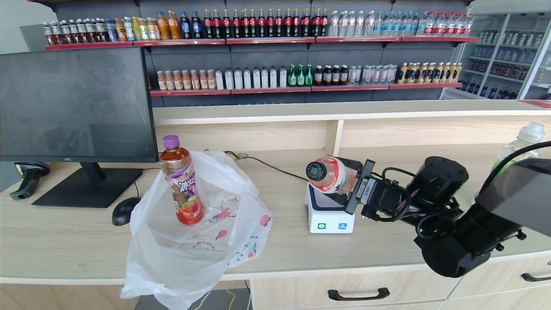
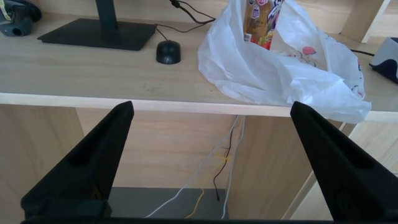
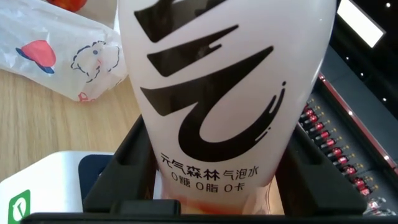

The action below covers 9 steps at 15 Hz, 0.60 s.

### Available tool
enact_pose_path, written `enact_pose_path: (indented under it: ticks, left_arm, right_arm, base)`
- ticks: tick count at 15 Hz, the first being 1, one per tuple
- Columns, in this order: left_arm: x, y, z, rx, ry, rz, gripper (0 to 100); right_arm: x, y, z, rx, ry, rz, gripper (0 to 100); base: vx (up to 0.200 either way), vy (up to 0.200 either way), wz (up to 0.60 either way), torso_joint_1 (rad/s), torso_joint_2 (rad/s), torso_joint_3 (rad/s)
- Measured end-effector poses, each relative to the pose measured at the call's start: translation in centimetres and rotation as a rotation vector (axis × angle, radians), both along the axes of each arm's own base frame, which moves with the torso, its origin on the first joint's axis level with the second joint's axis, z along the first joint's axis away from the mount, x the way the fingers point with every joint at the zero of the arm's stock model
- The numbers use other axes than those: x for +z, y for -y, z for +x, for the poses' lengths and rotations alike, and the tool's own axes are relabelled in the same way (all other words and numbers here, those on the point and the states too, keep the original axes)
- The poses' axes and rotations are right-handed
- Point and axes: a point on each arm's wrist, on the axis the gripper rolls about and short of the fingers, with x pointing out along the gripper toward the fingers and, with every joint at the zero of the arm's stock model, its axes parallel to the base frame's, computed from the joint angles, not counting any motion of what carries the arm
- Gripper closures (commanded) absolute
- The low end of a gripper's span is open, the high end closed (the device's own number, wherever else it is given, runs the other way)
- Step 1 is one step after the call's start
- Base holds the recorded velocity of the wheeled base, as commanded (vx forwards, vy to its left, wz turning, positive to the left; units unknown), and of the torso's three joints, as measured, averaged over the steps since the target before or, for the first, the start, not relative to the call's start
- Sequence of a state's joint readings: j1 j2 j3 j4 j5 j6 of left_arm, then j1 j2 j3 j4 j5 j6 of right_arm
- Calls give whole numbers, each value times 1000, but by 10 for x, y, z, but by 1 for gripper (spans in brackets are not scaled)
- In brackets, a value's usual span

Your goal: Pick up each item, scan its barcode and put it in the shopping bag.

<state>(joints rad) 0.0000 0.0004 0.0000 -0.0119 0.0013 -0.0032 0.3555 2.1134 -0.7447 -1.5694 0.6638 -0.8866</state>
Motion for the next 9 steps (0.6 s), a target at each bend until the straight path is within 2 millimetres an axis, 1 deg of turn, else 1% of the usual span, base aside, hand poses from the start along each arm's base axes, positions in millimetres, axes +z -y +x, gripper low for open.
enact_pose_path:
  ticks: [6,9]
  left_arm:
    - [0,0,0,0,-1,0,0]
    - [0,0,0,0,-3,-1,0]
  right_arm:
    - [-1,0,0,0,-14,5,100]
    - [6,-1,-2,5,-17,28,100]
  base:
    - [0,0,0,0,0,0]
    - [0,0,0,0,0,0]
